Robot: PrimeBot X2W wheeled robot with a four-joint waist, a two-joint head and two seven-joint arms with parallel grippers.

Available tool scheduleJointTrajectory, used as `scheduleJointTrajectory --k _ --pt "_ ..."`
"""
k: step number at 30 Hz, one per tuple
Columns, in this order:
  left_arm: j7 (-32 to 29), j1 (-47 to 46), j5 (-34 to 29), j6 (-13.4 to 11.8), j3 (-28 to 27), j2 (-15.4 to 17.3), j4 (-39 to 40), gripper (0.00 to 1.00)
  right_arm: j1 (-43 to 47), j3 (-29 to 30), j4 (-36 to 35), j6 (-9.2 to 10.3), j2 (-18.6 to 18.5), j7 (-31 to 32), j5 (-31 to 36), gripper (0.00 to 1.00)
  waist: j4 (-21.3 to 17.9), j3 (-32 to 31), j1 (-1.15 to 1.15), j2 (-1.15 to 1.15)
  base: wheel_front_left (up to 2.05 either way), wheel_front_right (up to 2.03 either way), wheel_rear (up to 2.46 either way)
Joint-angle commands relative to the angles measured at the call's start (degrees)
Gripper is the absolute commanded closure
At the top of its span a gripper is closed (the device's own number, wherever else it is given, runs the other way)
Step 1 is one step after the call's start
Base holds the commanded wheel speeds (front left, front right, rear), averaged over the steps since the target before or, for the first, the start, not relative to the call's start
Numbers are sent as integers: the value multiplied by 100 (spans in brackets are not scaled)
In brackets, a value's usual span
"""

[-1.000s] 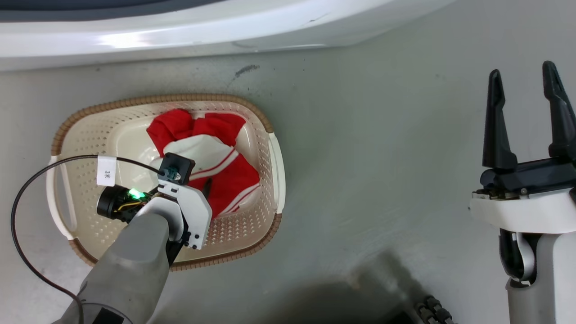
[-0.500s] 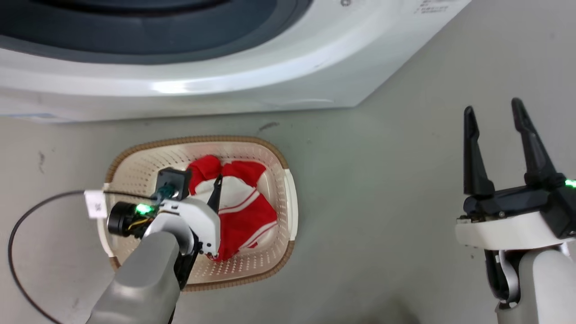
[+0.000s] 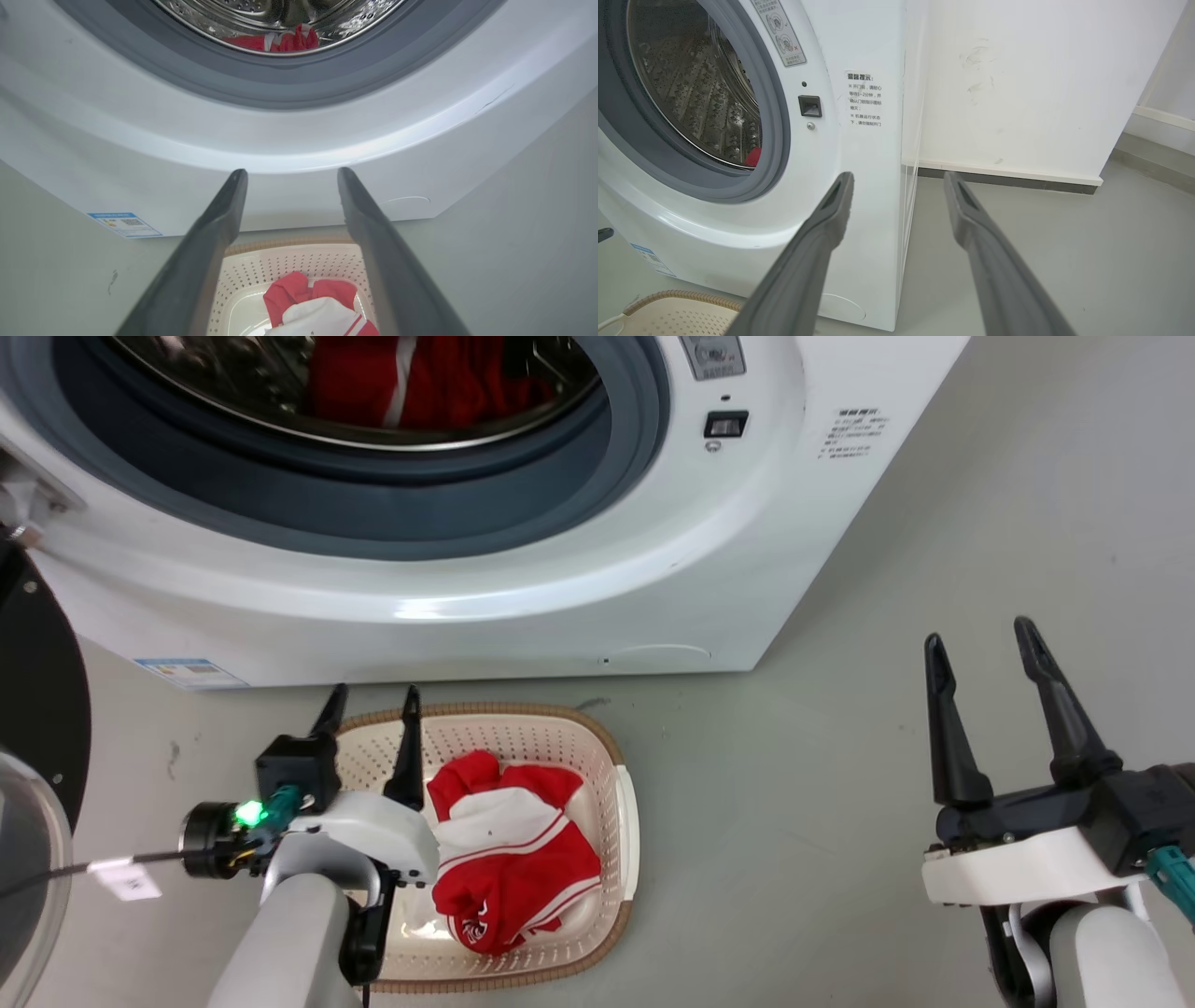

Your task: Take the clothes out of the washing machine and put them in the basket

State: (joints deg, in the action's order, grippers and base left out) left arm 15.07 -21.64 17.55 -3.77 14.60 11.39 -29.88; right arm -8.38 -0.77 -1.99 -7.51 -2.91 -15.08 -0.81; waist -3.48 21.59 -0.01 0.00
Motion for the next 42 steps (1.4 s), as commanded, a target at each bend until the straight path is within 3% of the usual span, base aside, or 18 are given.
scheduleJointTrajectory --k 1,8,16,22,29,39,42 --pt "13 176 -93 -39 -173 -66 236 0 99 -19 24 4 4 -14 -5 0 31 -178 1 0 0 0 0" --pt "14 825 -606 -38 -1048 -372 1452 0 271 -53 91 4 5 -14 -74 0 4 -541 1 0 0 0 0" --pt "14 824 -910 270 -1485 -583 1976 0 325 -61 117 4 4 -14 -132 0 -51 -656 1 0 0 0 0" --pt "13 162 -1065 465 -1593 -461 1380 0 128 -94 60 4 4 -14 -178 0 -161 -416 1 0 0 0 0" --pt "14 -1355 -992 797 -1576 -155 303 0 -140 -59 -28 4 5 -14 -227 0 -379 155 1 0 0 0 0" --pt "-840 -3752 -1213 1039 -1056 428 -1193 0 -595 9 -157 4 6 -14 -405 0 -751 1200 1 0 0 0 0" --pt "-1054 -4170 -1135 1071 -997 464 -1494 0 -675 26 -185 4 8 -14 -452 0 -814 1381 1 0 0 0 0"
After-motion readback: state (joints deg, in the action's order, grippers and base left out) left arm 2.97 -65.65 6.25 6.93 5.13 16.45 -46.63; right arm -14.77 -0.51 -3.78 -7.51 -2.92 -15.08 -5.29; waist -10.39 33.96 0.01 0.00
